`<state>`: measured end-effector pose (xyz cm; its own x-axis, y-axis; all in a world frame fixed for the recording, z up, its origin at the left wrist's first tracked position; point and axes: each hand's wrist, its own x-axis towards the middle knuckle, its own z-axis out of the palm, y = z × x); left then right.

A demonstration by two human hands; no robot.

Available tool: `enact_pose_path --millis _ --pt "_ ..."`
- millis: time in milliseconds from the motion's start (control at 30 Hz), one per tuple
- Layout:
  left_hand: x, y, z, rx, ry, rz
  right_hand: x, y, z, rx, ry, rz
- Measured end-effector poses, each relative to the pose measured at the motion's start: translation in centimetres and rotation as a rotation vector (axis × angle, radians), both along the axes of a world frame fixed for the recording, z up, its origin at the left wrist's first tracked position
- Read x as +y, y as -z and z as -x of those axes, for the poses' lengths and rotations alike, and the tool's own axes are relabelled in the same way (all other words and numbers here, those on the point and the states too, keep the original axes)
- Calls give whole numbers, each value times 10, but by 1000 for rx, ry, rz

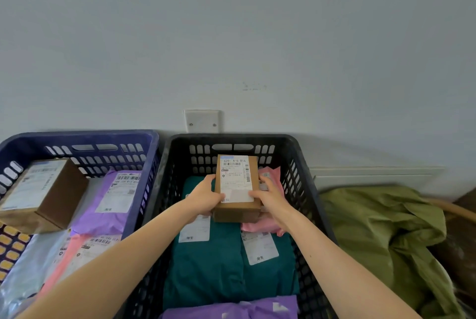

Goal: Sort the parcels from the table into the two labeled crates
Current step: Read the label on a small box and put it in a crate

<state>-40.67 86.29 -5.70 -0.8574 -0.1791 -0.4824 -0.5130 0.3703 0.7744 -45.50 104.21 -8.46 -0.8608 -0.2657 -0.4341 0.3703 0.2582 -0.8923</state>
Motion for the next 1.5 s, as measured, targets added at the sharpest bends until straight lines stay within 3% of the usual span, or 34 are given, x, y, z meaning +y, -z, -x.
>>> enact_pose_path --millis 500,900,1033,1100,1200,1267,1500 --pt "23 12 27 15 9 -111 24 -5 15 130 72 -78" --pt "7 20 20 44 25 -24 9 14 15 86 2 -96" --pt "7 25 16 76 77 -21 9 15 13 301 -62 -260" --pt "3 22 15 144 179 62 9 11 13 423 -144 -363" --pt "-3 13 18 246 438 427 10 3 19 491 -354 -538" --pt "-7 10 24 219 582 578 12 -2 23 483 -468 -597" --pt "-10 20 29 179 689 707 16 -6 28 441 -601 -694"
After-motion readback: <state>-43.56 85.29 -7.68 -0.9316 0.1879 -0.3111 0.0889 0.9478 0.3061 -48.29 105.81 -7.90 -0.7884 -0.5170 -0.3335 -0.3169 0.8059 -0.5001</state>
